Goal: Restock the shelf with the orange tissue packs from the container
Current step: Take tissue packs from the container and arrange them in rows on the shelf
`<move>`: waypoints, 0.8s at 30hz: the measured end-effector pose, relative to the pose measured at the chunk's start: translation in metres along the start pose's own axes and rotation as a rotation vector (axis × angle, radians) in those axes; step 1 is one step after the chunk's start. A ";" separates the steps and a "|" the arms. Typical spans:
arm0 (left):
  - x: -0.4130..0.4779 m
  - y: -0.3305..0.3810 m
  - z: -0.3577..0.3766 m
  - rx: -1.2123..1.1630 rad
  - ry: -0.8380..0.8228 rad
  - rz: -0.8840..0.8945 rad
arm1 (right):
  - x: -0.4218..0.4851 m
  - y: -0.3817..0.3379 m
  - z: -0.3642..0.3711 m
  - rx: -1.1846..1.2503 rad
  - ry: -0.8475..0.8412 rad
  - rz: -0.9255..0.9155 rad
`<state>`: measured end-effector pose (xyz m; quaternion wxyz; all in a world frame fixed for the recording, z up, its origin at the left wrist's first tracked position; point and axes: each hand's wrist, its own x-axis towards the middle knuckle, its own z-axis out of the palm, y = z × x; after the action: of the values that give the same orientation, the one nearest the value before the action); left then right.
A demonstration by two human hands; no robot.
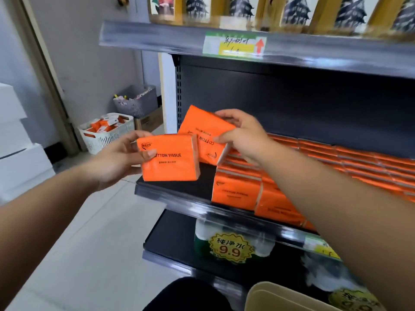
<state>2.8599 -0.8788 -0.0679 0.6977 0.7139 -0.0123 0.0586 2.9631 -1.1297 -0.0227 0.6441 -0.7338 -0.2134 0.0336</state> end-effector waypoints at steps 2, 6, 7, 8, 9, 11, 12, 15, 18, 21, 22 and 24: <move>0.003 -0.007 -0.010 0.022 0.028 -0.009 | 0.022 0.007 0.013 -0.025 0.012 -0.023; 0.017 -0.030 -0.023 0.050 0.129 -0.035 | 0.049 0.031 0.041 -0.131 -0.043 -0.039; 0.021 -0.033 -0.023 0.076 0.142 -0.038 | 0.051 0.035 0.045 -0.176 -0.071 -0.056; 0.025 -0.038 -0.023 0.104 0.150 -0.039 | 0.053 0.041 0.049 -0.206 -0.100 -0.075; 0.030 -0.043 -0.023 0.127 0.156 -0.034 | 0.055 0.046 0.051 -0.228 -0.120 -0.092; 0.038 -0.053 -0.023 0.163 0.158 -0.025 | 0.059 0.057 0.054 -0.271 -0.142 -0.105; 0.043 -0.057 -0.022 0.180 0.153 -0.024 | 0.062 0.062 0.053 -0.306 -0.153 -0.107; 0.058 -0.072 -0.015 0.248 0.146 -0.019 | 0.073 0.069 0.047 -0.450 -0.256 -0.092; 0.071 -0.083 0.000 0.291 0.150 0.011 | 0.083 0.070 0.042 -0.640 -0.417 -0.053; 0.082 -0.094 0.016 0.296 0.201 0.049 | 0.092 0.075 0.040 -0.770 -0.446 -0.047; 0.084 -0.098 0.020 0.284 0.214 0.059 | 0.094 0.077 0.039 -0.782 -0.434 -0.037; 0.090 -0.105 0.026 0.247 0.225 0.064 | 0.096 0.077 0.035 -0.821 -0.417 -0.038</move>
<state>2.9611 -0.8959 -0.1637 0.5994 0.7823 0.0505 0.1614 3.0601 -1.0689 -0.0811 0.2440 -0.9017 -0.3476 0.0815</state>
